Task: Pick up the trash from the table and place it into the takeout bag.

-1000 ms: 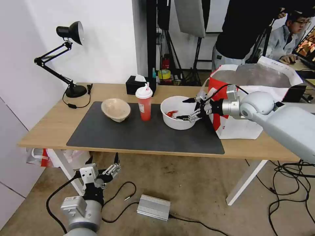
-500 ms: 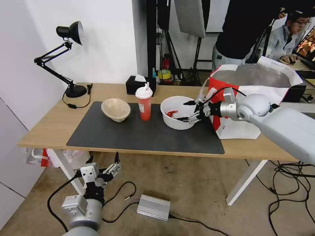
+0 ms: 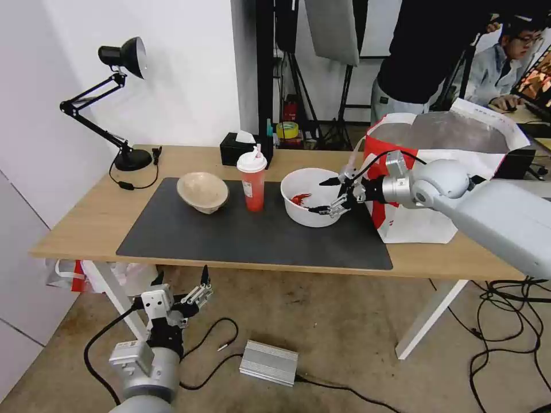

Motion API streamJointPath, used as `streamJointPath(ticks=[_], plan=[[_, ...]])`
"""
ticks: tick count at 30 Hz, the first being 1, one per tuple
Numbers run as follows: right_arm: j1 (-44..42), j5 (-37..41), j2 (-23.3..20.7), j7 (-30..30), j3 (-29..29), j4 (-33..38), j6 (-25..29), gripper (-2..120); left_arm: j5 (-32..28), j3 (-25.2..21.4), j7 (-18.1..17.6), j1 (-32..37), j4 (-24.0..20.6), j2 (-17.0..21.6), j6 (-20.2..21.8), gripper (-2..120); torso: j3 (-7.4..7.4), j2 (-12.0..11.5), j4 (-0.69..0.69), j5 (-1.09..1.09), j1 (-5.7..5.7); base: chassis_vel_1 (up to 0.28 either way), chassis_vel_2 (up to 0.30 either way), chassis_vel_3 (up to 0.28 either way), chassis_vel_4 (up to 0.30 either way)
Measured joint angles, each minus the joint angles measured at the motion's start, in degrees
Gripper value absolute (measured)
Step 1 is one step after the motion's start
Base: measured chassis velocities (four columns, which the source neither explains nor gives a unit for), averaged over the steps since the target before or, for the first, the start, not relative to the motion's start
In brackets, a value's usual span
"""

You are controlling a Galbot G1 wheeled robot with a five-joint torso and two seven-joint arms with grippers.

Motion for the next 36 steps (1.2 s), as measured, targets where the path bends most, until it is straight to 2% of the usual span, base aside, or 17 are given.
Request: streamJointPath(ticks=[20,36], plan=[[4.5,1.29,-0.22,-2.22,-5.56,-0.21,0.18,100,0.11,0.12,-0.11,-0.05,0.17,-0.19,-0.08,100,0.0,0.0,-0.01,0.0,0.0,0.0,0.0,0.0,0.0],[6.74,0.29,1.46,-5.29,-9.55,-4.18,0.44,100,0.77,0.4,-0.08,0.34,0.0,-0.4,-0.92,100,0.0,0.0,0.0,0.0,0.0,0.0,0.0,0.0,0.0]])
